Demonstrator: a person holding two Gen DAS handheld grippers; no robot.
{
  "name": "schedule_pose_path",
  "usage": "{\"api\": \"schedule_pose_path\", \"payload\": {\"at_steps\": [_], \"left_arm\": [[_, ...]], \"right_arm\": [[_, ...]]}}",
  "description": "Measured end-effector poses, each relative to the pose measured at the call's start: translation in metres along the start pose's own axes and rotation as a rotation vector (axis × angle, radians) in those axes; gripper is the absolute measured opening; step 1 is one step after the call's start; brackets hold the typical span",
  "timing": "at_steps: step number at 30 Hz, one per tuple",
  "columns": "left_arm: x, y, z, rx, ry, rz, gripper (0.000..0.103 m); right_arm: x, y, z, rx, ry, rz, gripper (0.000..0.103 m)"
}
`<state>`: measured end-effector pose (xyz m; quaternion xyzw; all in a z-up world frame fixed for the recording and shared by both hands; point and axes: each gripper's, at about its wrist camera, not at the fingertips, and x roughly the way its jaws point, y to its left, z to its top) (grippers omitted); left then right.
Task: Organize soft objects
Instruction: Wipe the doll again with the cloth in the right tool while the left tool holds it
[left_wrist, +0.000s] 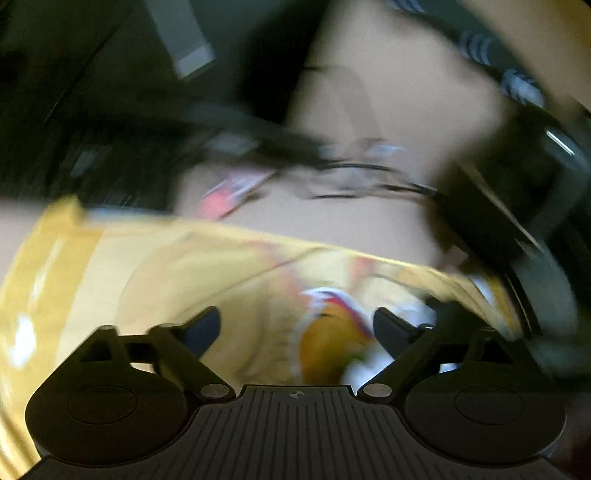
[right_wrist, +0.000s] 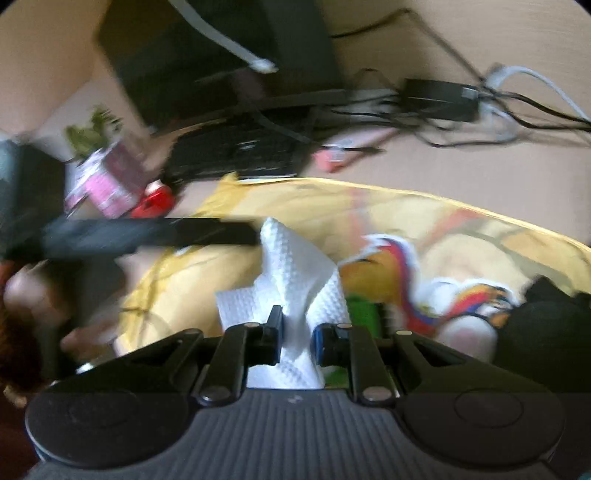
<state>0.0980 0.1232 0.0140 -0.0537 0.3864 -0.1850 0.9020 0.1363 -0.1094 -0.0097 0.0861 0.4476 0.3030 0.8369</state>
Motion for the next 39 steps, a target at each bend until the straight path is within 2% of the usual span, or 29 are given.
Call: {"api": "schedule_pose_path", "payload": {"at_steps": [3,6,7,9,11,12,14,18,21,22,24,29,31,36,39], "left_arm": [[-0.004,-0.054,-0.015,0.363,0.010,0.005,0.095],[0.014,-0.086,-0.040,0.608,0.053,0.080,0.095],[0.022,-0.092,-0.048,0.660,0.076,0.107,0.094],[0.033,-0.094,-0.058,0.689,0.112,0.119,0.094],[0.035,-0.092,-0.061,0.677,0.107,0.130,0.086],[0.036,-0.090,-0.059,0.667,0.104,0.147,0.077],[0.037,-0.080,-0.049,0.580,0.112,0.132,0.077],[0.042,-0.049,-0.026,0.281,0.129,0.086,0.076],[0.043,-0.021,-0.012,0.016,0.142,0.052,0.076],[0.044,-0.010,-0.009,-0.080,0.148,0.038,0.076],[0.043,0.003,-0.009,-0.199,0.146,0.029,0.076],[0.035,0.015,-0.011,-0.262,0.127,0.071,0.078],[0.030,0.021,-0.011,-0.291,0.113,0.082,0.078],[0.020,0.040,-0.008,-0.374,0.075,0.123,0.078],[0.019,0.052,-0.007,-0.401,0.060,0.154,0.082]], "right_arm": [[0.006,-0.004,-0.001,-0.002,0.022,-0.031,0.018],[0.011,-0.009,-0.001,-0.003,0.045,-0.061,0.018],[0.011,-0.009,-0.001,-0.007,0.044,-0.070,0.018],[0.008,-0.008,0.000,-0.020,0.026,-0.084,0.018],[0.004,-0.008,0.001,-0.029,0.010,-0.094,0.018],[0.001,-0.008,0.001,-0.027,0.002,-0.093,0.018],[-0.005,-0.010,0.001,-0.021,-0.013,-0.100,0.018],[-0.012,-0.012,0.001,-0.014,-0.030,-0.122,0.018],[-0.016,-0.006,0.002,-0.026,-0.038,-0.114,0.018],[-0.017,-0.003,0.003,-0.029,-0.041,-0.101,0.018],[-0.018,0.002,0.006,-0.030,-0.046,-0.058,0.018],[-0.012,0.014,0.016,-0.011,-0.027,0.092,0.018],[0.001,0.019,0.020,-0.032,0.002,0.104,0.018],[0.033,0.022,0.020,-0.094,0.065,0.008,0.018],[0.040,0.016,0.019,-0.105,0.075,-0.072,0.018]]}}
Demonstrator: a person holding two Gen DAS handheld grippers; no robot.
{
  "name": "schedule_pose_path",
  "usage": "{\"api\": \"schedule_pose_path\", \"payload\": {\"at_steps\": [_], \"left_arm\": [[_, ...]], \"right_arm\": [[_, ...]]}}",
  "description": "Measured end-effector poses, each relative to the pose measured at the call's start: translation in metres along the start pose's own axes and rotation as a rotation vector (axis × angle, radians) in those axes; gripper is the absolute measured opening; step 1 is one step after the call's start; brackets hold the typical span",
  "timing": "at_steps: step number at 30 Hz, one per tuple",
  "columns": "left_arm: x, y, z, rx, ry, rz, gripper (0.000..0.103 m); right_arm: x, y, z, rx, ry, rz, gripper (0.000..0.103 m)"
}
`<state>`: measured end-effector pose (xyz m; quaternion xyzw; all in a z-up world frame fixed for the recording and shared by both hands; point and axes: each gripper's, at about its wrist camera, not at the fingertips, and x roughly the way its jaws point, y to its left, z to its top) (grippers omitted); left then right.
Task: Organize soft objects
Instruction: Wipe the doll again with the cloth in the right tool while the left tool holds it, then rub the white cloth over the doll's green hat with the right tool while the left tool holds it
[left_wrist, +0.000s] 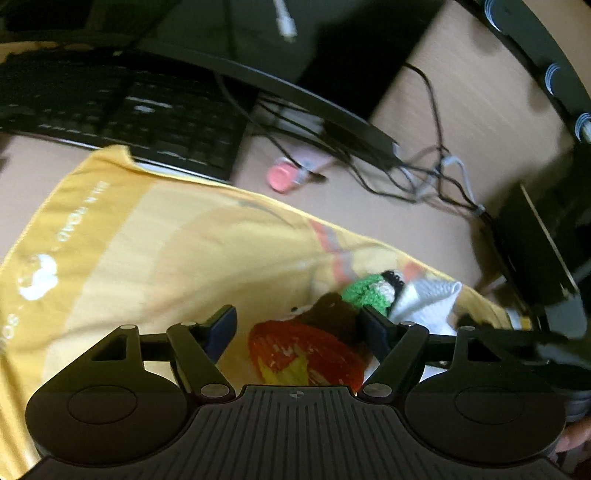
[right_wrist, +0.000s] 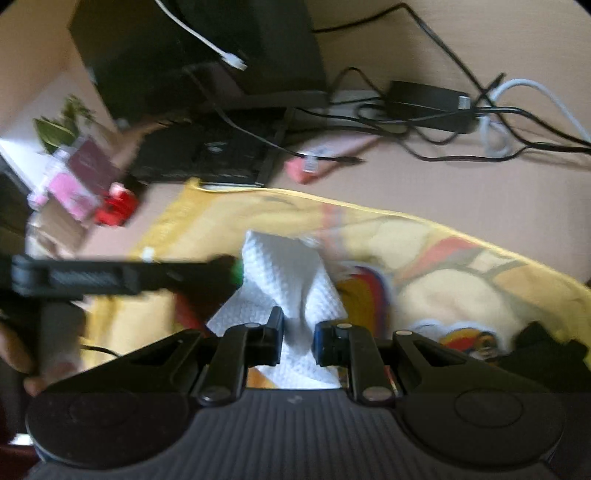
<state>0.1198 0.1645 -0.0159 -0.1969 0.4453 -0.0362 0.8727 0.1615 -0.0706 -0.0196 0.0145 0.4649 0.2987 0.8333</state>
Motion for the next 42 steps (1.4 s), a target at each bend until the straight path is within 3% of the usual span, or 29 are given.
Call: {"api": "schedule_pose_path", "payload": {"at_steps": [4,7,12,18,20,21,24,25,29,30,35,36,42], "left_arm": [[0.002,-0.007,0.002,0.095,-0.015,0.005,0.086],[0.003,-0.026,-0.008,0.270,-0.029,-0.022,0.094],[0.012,-0.060,-0.031,0.520,-0.018,-0.054,0.094],[0.029,-0.093,-0.068,0.804,0.027,-0.002,0.096],[0.033,-0.099,-0.076,0.856,0.026,0.026,0.093],[0.033,-0.100,-0.078,0.868,0.025,0.022,0.078],[0.032,-0.100,-0.072,0.827,0.042,0.006,0.077],[0.031,-0.098,-0.065,0.764,0.065,-0.022,0.076],[0.027,-0.065,-0.027,0.283,0.160,-0.299,0.076],[0.027,-0.057,-0.021,0.193,0.163,-0.338,0.076],[0.035,-0.034,-0.013,0.046,0.144,-0.253,0.076],[0.035,-0.031,-0.014,0.041,0.138,-0.227,0.072],[0.038,-0.018,-0.012,0.027,0.118,-0.118,0.072]], "right_arm": [[-0.005,-0.013,-0.004,0.044,-0.004,-0.026,0.018],[-0.013,-0.021,-0.006,0.075,-0.017,-0.029,0.018],[-0.027,-0.029,-0.013,0.127,-0.042,-0.032,0.019],[-0.041,-0.040,-0.022,0.183,-0.066,-0.043,0.018],[-0.044,-0.043,-0.024,0.197,-0.075,-0.048,0.018],[-0.046,-0.044,-0.024,0.203,-0.079,-0.049,0.018],[-0.051,-0.048,-0.025,0.215,-0.096,-0.050,0.018],[-0.052,-0.049,-0.025,0.219,-0.101,-0.051,0.019],[-0.059,-0.053,-0.025,0.235,-0.122,-0.052,0.019],[-0.061,-0.054,-0.025,0.239,-0.128,-0.053,0.019],[-0.064,-0.046,-0.027,0.212,-0.117,-0.008,0.019],[-0.063,-0.042,-0.028,0.197,-0.107,0.010,0.018],[-0.060,-0.018,-0.031,0.108,-0.050,0.117,0.017]]}}
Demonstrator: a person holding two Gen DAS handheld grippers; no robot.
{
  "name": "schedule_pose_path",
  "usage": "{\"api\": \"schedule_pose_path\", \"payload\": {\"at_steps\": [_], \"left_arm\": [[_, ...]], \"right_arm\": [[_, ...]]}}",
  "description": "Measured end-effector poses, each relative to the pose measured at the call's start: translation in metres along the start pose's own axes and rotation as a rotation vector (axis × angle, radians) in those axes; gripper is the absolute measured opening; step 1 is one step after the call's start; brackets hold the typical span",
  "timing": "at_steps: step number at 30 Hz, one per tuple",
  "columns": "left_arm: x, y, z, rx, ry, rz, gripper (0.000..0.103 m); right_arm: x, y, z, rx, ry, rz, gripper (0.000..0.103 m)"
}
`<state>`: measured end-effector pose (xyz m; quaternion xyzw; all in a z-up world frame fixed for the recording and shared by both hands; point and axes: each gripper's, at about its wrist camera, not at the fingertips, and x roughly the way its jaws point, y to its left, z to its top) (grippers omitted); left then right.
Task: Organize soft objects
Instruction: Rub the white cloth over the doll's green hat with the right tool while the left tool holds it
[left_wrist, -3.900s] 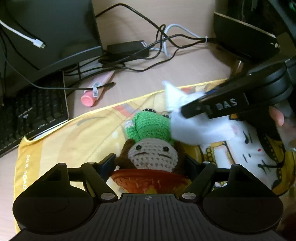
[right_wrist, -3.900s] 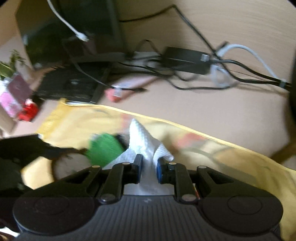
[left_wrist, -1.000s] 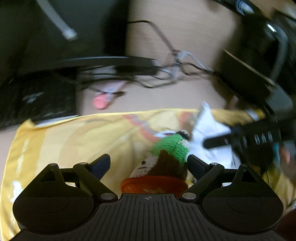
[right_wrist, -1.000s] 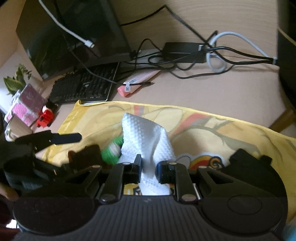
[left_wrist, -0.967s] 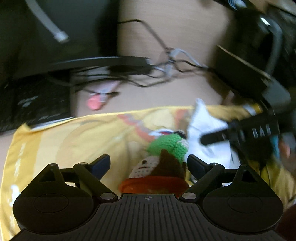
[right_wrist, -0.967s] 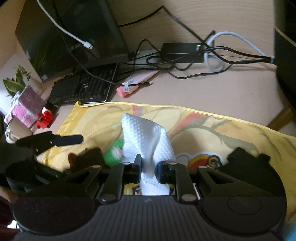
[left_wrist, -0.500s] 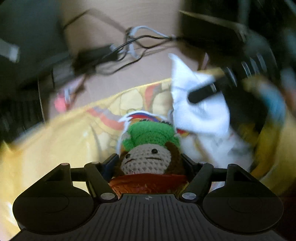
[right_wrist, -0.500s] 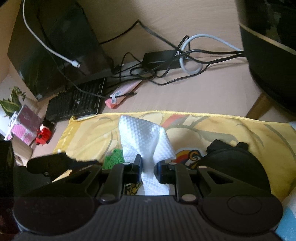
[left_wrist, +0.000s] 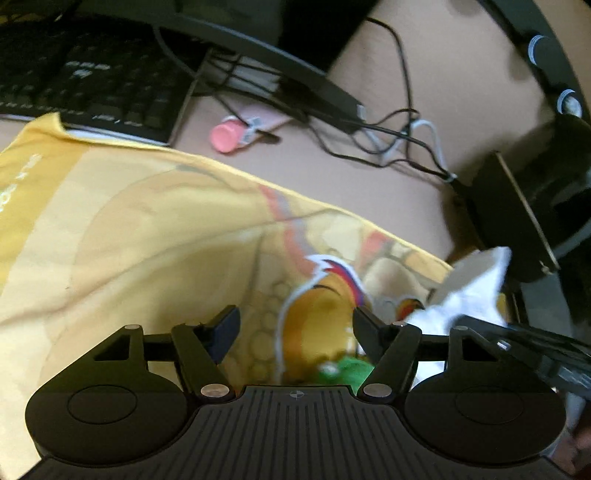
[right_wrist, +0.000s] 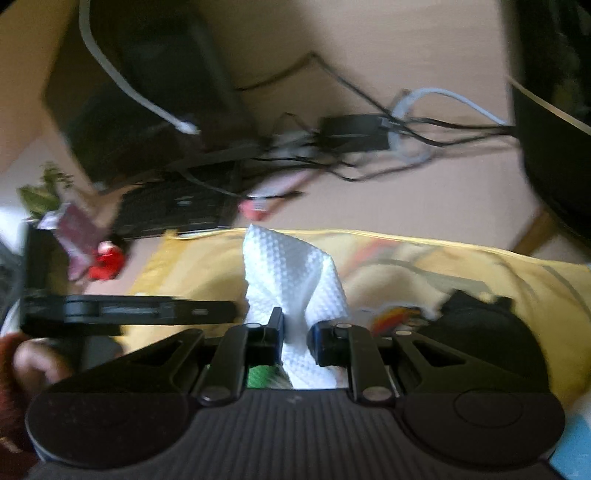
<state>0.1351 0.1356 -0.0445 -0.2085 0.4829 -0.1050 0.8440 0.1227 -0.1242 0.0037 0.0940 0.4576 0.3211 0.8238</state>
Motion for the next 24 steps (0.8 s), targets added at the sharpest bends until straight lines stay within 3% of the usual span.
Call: {"api": "schedule_pose_path", "payload": {"at_steps": [5,7,9,11,14,15,18,21,24], "left_arm": [[-0.005,0.000,0.003,0.031,-0.023,0.055,0.074],[-0.018,-0.004,0.002,0.081,-0.052,0.051,0.083],[-0.034,-0.011,0.000,0.158,-0.087,0.038,0.091],[-0.051,-0.028,-0.009,0.300,-0.116,0.003,0.094],[-0.072,-0.062,-0.041,0.593,-0.113,-0.030,0.095],[-0.073,-0.073,-0.053,0.681,-0.105,-0.024,0.095],[-0.064,-0.096,-0.084,0.885,-0.065,0.029,0.097],[-0.047,-0.103,-0.097,0.923,-0.048,0.082,0.096],[-0.032,-0.103,-0.100,0.884,-0.034,0.102,0.097]], "right_arm": [[0.005,0.019,-0.005,-0.069,0.057,0.088,0.017],[0.006,0.027,-0.007,-0.097,0.079,0.124,0.017],[0.013,0.024,-0.014,-0.110,0.118,0.093,0.017],[0.019,0.016,-0.020,-0.101,0.140,0.028,0.017],[0.021,0.002,-0.022,-0.069,0.113,-0.067,0.016],[0.021,-0.001,-0.022,-0.060,0.096,-0.093,0.011],[0.015,-0.006,-0.019,-0.043,0.037,-0.147,0.010],[0.003,-0.009,-0.019,-0.027,-0.004,-0.146,0.010],[-0.005,-0.012,-0.021,-0.030,-0.016,-0.158,0.011]]}}
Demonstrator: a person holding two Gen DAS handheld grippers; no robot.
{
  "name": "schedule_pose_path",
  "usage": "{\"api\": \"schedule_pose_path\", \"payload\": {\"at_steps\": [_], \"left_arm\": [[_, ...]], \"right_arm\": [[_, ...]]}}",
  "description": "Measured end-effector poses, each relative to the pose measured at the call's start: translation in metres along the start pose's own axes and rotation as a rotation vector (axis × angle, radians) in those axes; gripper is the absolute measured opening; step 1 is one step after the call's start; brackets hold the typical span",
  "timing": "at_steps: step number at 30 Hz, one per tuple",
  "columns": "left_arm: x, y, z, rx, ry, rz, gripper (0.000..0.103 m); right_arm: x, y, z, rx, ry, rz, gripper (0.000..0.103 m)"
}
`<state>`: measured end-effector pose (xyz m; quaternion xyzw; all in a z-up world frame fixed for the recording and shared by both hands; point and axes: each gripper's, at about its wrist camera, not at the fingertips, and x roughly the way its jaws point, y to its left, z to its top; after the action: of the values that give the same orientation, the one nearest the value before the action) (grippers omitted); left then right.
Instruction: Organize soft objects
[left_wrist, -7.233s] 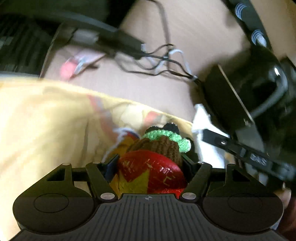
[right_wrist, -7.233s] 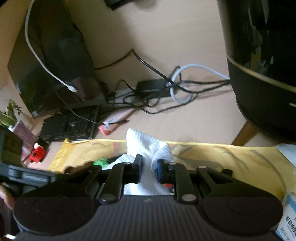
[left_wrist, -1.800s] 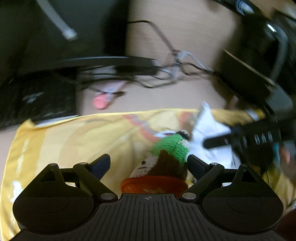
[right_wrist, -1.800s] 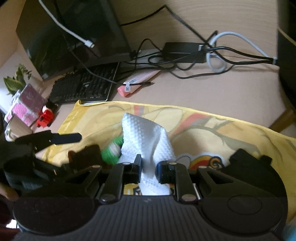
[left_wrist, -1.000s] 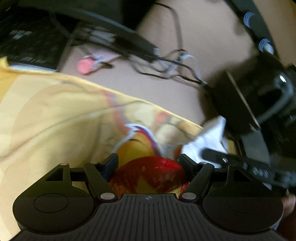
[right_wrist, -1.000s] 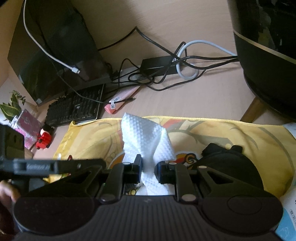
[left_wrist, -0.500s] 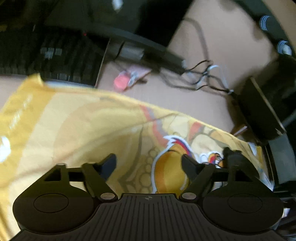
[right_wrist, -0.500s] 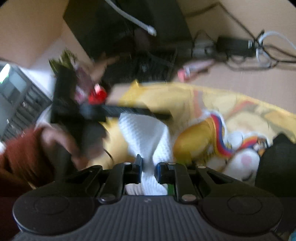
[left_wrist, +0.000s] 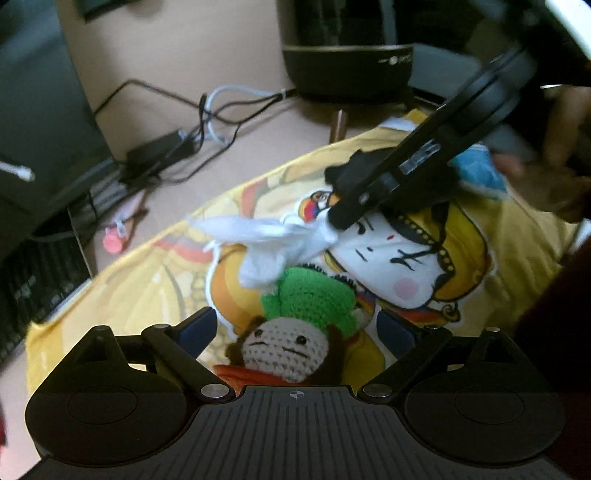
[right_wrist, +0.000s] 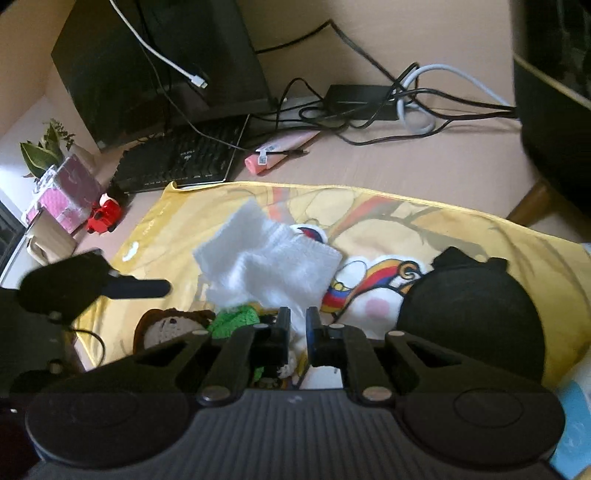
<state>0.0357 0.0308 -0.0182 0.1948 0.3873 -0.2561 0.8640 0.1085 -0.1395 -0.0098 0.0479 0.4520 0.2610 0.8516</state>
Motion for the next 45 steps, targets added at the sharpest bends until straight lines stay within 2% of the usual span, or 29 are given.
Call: {"api": "schedule_pose_path", "payload": {"at_steps": [2,4,7,10,15,20,21,22,23,24,27,30,34,35,36,37,39,42,45], "left_arm": [[0.006,0.000,-0.002,-0.022,0.017,0.012,0.097],[0.011,0.000,-0.004,-0.039,0.030,0.022,0.097],[0.010,0.000,-0.005,-0.053,0.036,0.023,0.097],[0.009,0.002,-0.007,-0.072,0.033,0.022,0.097],[0.009,0.002,-0.008,-0.105,0.028,0.039,0.097],[0.009,0.005,-0.010,-0.131,0.032,0.043,0.097],[0.009,0.006,-0.010,-0.131,0.033,0.044,0.098],[0.009,0.005,-0.010,-0.128,0.035,0.047,0.098],[0.010,0.005,-0.010,-0.125,0.036,0.049,0.098],[0.011,0.004,-0.010,-0.117,0.039,0.052,0.098],[0.012,-0.002,-0.009,-0.061,0.047,0.055,0.098],[0.010,-0.013,-0.008,0.049,0.043,0.061,0.098],[0.015,-0.024,-0.010,0.176,0.055,0.066,0.097],[0.018,-0.024,-0.010,0.188,0.067,0.067,0.094],[0.021,-0.023,-0.010,0.194,0.073,0.081,0.080],[0.024,-0.022,-0.010,0.196,0.075,0.103,0.075],[0.027,-0.006,-0.003,0.054,0.082,0.036,0.074],[0.031,0.022,0.011,-0.210,0.093,-0.105,0.065],[0.037,0.045,0.020,-0.423,0.067,-0.206,0.064]], "right_arm": [[-0.003,0.003,0.000,-0.023,-0.015,-0.028,0.020],[-0.008,0.013,0.001,-0.068,-0.043,-0.054,0.055],[0.008,0.023,0.004,-0.136,-0.033,-0.066,0.070],[0.028,0.033,0.008,-0.203,-0.013,-0.073,0.078],[0.063,0.050,0.015,-0.315,0.019,-0.084,0.078],[0.097,0.047,0.031,-0.272,0.079,-0.086,0.073],[0.098,0.047,0.033,-0.274,0.069,-0.094,0.058],[0.098,0.047,0.035,-0.275,0.058,-0.099,0.031],[0.098,0.046,0.037,-0.271,0.052,-0.093,0.015],[0.096,0.044,0.039,-0.262,0.049,-0.080,0.010],[0.081,0.034,0.047,-0.182,-0.008,-0.074,0.009],[0.053,0.022,0.055,-0.098,-0.070,-0.054,0.009],[0.021,0.007,0.054,-0.034,-0.092,-0.056,0.012],[0.015,0.004,0.050,-0.021,-0.092,-0.059,0.012],[0.010,0.001,0.044,-0.009,-0.090,-0.066,0.012],[0.005,-0.002,0.037,0.001,-0.088,-0.077,0.012],[-0.002,-0.003,0.031,0.010,-0.093,-0.084,0.012],[-0.011,-0.003,0.024,0.018,-0.106,-0.086,0.012],[-0.020,-0.003,0.018,0.026,-0.119,-0.088,0.012]]}}
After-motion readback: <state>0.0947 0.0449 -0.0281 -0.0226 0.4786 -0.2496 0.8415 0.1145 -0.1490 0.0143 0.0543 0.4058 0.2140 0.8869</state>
